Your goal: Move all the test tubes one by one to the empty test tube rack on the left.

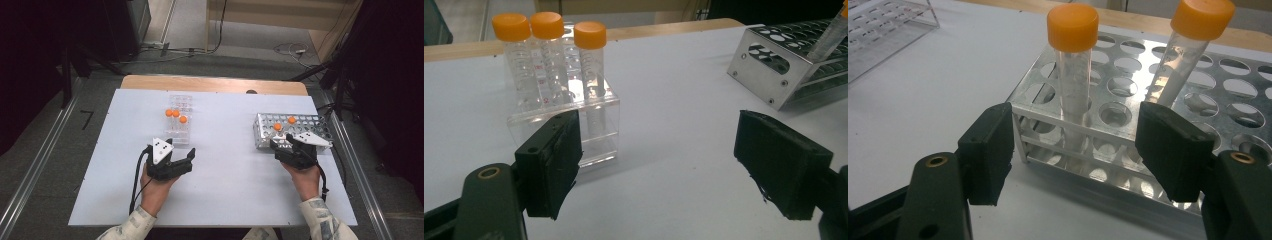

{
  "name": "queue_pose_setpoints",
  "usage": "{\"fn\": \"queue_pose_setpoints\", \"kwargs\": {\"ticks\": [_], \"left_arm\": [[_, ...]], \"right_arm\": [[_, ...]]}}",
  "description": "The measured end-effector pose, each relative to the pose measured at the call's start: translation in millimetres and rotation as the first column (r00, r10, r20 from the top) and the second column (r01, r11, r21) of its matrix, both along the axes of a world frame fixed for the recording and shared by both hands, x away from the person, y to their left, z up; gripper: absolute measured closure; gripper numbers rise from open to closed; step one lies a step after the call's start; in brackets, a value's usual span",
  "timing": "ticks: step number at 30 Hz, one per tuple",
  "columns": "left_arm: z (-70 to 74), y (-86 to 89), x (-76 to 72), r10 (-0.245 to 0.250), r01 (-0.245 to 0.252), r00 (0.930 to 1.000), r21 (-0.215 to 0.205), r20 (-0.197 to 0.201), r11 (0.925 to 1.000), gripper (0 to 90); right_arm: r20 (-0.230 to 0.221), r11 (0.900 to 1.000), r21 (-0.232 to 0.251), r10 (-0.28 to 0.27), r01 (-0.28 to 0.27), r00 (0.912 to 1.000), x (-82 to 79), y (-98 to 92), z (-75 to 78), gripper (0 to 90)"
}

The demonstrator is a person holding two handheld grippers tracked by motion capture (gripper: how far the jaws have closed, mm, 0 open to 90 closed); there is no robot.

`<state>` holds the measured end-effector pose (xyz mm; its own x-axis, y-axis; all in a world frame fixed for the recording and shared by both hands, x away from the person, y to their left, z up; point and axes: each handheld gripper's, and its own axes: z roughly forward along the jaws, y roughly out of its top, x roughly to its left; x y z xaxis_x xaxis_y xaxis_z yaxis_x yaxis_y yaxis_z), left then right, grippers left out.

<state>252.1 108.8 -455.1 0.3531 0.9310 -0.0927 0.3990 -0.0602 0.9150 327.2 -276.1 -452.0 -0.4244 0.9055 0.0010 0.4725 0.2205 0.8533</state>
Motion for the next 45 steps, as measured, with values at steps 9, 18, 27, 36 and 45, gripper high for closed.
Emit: {"fn": "queue_pose_setpoints", "kwargs": {"ticks": [9, 18, 27, 36, 45], "left_arm": [[-0.1, -0.9, -0.4, -0.003, 0.003, 1.0000, -0.007, 0.003, 1.0000, 19.6], [-1.0, -1.8, -0.1, -0.009, 0.009, 1.0000, -0.006, -0.002, 0.9999, 20.0], [-0.8, 0.1, 0.2, -0.005, 0.005, 1.0000, -0.013, -0.001, 0.9999, 20.7], [-1.0, -0.3, 0.5, -0.005, 0.005, 1.0000, -0.014, -0.001, 0.9999, 20.6], [-0.9, 0.2, 0.4, -0.004, 0.004, 1.0000, -0.016, -0.001, 0.9999, 20.7]], "right_arm": [[0.013, 1.000, 0.001, -0.001, 0.001, 0.9999, 7.7, 4.3, -0.2, 39.2], [0.023, 1.000, 0.001, 0.007, -0.007, 0.9997, 12.5, 8.2, -1.3, 49.2], [0.034, 1.000, -0.006, 0.005, -0.005, 0.9994, 18.8, 13.1, -3.0, 61.1], [0.037, 1.000, -0.014, -0.005, 0.006, 0.9993, 21.8, 13.9, -4.8, 70.0], [0.062, 1.000, -0.013, -0.012, 0.012, 0.9980, 21.6, 14.8, 1.2, 71.6]]}}
